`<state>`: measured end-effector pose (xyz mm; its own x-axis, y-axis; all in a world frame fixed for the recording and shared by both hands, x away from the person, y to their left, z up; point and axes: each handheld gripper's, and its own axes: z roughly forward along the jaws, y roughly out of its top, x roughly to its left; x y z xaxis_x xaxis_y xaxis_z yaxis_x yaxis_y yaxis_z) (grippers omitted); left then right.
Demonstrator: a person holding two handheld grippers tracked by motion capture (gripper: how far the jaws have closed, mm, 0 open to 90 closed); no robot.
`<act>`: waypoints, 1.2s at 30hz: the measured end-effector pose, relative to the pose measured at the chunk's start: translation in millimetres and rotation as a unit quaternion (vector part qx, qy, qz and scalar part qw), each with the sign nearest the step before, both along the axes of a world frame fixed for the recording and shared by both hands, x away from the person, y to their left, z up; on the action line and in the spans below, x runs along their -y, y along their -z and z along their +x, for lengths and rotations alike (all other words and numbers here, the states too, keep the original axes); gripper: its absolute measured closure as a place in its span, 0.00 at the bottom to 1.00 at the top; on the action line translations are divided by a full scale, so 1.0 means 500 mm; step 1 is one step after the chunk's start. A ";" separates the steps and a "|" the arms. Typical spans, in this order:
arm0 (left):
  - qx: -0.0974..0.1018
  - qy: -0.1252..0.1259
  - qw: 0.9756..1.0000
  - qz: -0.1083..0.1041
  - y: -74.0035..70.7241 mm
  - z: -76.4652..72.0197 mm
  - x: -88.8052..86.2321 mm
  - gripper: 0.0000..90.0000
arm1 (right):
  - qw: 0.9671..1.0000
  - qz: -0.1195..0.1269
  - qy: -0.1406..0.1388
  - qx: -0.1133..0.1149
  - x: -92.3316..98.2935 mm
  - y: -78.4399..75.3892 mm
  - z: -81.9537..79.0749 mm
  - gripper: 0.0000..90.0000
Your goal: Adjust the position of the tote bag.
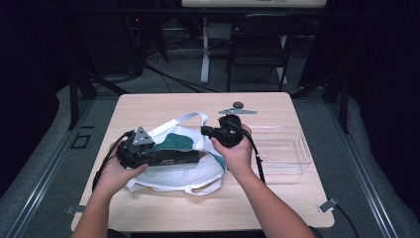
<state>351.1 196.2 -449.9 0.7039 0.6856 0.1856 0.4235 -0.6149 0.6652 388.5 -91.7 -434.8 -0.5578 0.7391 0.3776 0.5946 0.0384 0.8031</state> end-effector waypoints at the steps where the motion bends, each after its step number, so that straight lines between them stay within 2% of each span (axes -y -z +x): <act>1: 0.000 0.000 1.000 0.000 0.000 0.000 0.000 0.73 | 1.000 -0.003 -0.002 0.001 0.002 0.001 -0.001 0.98; 5: 0.011 0.000 1.000 -0.003 -0.004 0.002 0.006 0.84 | 1.000 -0.006 -0.003 0.002 0.004 0.004 -0.004 0.98; 9: 0.011 0.000 1.000 -0.002 -0.008 0.007 0.008 0.90 | 1.000 -0.019 -0.005 0.005 0.005 0.004 -0.004 0.97; 11: 0.013 -0.001 1.000 0.003 -0.015 0.016 0.012 0.93 | 1.000 -0.027 -0.007 0.008 0.010 0.003 -0.003 0.94; 17: 0.008 -0.005 1.000 -0.007 -0.025 0.038 0.011 0.94 | 0.999 -0.029 -0.010 0.015 0.024 0.001 -0.004 0.87; 25: 0.010 -0.006 1.000 0.006 -0.038 0.058 0.022 0.96 | 0.999 -0.031 -0.013 0.023 0.037 -0.004 -0.015 0.85; 30: 0.006 -0.004 1.000 0.016 -0.041 0.069 0.031 0.97 | 0.998 -0.042 -0.022 0.037 0.037 0.000 -0.025 0.84; 36: 0.007 -0.006 1.000 0.020 -0.049 0.078 0.034 0.97 | 0.995 -0.073 -0.036 0.054 0.032 0.006 -0.034 0.81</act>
<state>390.3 179.4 -425.5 0.6923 0.6865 0.2224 0.4225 -0.6354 0.6464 371.6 -107.7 -437.7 -0.6421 0.7390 0.2041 0.4969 0.1985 0.8448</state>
